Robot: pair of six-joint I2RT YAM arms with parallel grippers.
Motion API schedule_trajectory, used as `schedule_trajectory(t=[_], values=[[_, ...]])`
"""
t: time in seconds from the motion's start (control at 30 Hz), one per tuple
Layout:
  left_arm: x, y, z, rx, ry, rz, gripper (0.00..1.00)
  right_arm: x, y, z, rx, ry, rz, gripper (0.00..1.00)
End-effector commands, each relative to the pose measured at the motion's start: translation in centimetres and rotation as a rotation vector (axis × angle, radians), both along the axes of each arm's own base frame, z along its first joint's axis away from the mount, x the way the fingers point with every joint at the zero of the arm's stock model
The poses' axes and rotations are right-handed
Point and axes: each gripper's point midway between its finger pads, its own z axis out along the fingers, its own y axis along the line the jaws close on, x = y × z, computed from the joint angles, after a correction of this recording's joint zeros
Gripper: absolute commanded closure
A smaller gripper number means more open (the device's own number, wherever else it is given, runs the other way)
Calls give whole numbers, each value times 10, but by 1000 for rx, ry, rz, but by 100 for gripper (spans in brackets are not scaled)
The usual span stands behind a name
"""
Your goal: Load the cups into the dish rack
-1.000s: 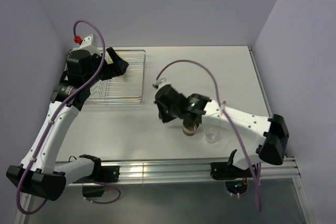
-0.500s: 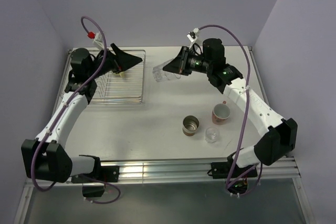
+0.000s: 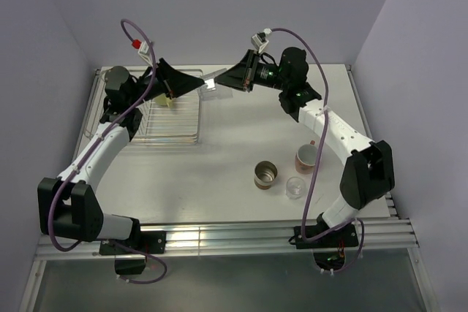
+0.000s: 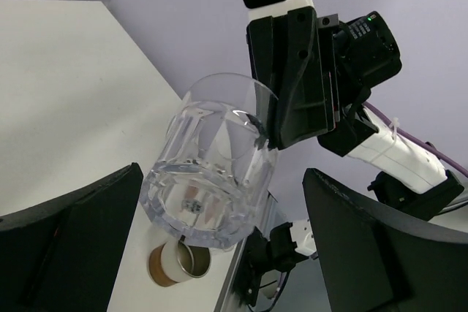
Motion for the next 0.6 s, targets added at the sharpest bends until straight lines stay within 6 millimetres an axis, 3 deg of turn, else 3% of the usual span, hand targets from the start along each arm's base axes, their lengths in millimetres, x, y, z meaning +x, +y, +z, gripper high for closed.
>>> schedule_trajectory(t=[0.0, 0.2, 0.57], values=[[-11, -11, 5, 0, -52, -61, 1, -13, -1, 48, 128, -121, 61, 100], [-9, -15, -2, 30, -40, -50, 1, -15, -2, 53, 180, -115, 90, 100], [-18, -24, 6, 1, -57, -80, 4, -16, -2, 55, 247, -92, 129, 100]])
